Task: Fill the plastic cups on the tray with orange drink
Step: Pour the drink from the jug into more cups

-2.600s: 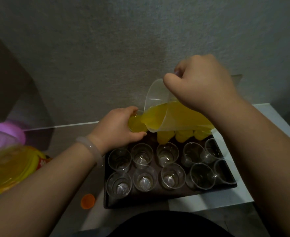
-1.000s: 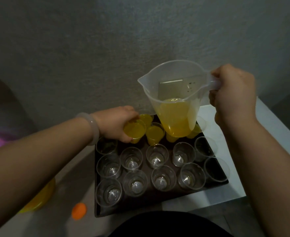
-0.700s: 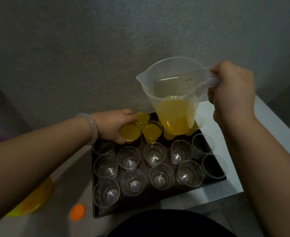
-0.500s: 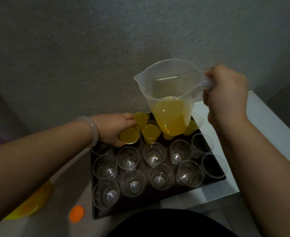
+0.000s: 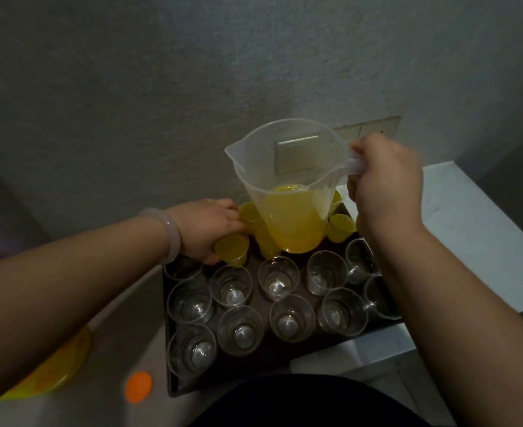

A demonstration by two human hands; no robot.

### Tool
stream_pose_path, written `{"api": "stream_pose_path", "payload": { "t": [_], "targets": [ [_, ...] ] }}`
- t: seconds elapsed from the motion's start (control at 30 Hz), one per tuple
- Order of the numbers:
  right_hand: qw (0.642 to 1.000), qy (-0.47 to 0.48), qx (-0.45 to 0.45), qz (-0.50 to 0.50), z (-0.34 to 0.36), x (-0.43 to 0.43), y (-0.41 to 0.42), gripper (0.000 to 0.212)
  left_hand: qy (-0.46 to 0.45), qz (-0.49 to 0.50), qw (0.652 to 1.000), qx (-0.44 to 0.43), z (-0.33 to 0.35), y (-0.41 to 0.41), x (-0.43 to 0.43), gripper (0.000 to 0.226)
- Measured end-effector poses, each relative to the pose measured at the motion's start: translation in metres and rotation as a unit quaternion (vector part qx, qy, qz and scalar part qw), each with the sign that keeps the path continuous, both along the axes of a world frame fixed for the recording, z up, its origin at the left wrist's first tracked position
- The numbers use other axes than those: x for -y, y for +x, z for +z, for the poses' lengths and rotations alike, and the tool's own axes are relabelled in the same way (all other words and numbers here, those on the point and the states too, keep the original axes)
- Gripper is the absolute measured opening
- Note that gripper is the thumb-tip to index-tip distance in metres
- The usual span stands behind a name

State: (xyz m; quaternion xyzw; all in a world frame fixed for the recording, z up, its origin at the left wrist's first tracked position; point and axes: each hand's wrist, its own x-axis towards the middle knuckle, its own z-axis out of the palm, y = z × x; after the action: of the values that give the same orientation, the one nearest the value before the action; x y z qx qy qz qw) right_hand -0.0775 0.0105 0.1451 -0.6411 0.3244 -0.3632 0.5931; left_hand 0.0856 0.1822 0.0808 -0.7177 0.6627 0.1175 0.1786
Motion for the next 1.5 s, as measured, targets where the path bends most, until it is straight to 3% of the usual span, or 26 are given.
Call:
{"api": "stream_pose_path", "payload": {
  "t": [0.47,0.6,0.73,0.87,1.0,1.17,1.5],
  "targets": [
    [1.0,-0.002,-0.005,-0.003,0.006,-0.005,-0.003,0.023,-0.004,0.04,0.999,-0.021,-0.001,-0.001,-0.004,0.082],
    [1.0,-0.006,-0.009,-0.001,0.008,-0.008,-0.002,0.025,-0.051,0.079,0.994,-0.053,0.004,-0.004,-0.015,0.069],
    [1.0,-0.025,-0.014,0.003,0.009,-0.012,0.001,0.027,-0.12,0.146,0.98,-0.056,0.016,-0.004,-0.035,0.051],
    [1.0,-0.018,0.003,0.005,0.01,-0.016,0.006,0.029,-0.16,0.28,0.947,0.008,0.022,-0.002,-0.058,0.05],
    [0.993,-0.109,-0.032,0.019,0.005,-0.019,0.013,0.027,-0.152,0.403,0.902,0.043,0.012,-0.009,-0.074,0.056],
    [0.966,-0.222,-0.121,0.046,-0.001,-0.021,0.016,0.019,-0.126,0.442,0.885,0.073,-0.001,-0.025,-0.078,0.067],
    [0.985,-0.152,-0.062,0.044,-0.002,-0.048,0.029,0.027,-0.042,0.478,0.875,0.06,-0.011,-0.035,-0.072,0.071]
  ]
}}
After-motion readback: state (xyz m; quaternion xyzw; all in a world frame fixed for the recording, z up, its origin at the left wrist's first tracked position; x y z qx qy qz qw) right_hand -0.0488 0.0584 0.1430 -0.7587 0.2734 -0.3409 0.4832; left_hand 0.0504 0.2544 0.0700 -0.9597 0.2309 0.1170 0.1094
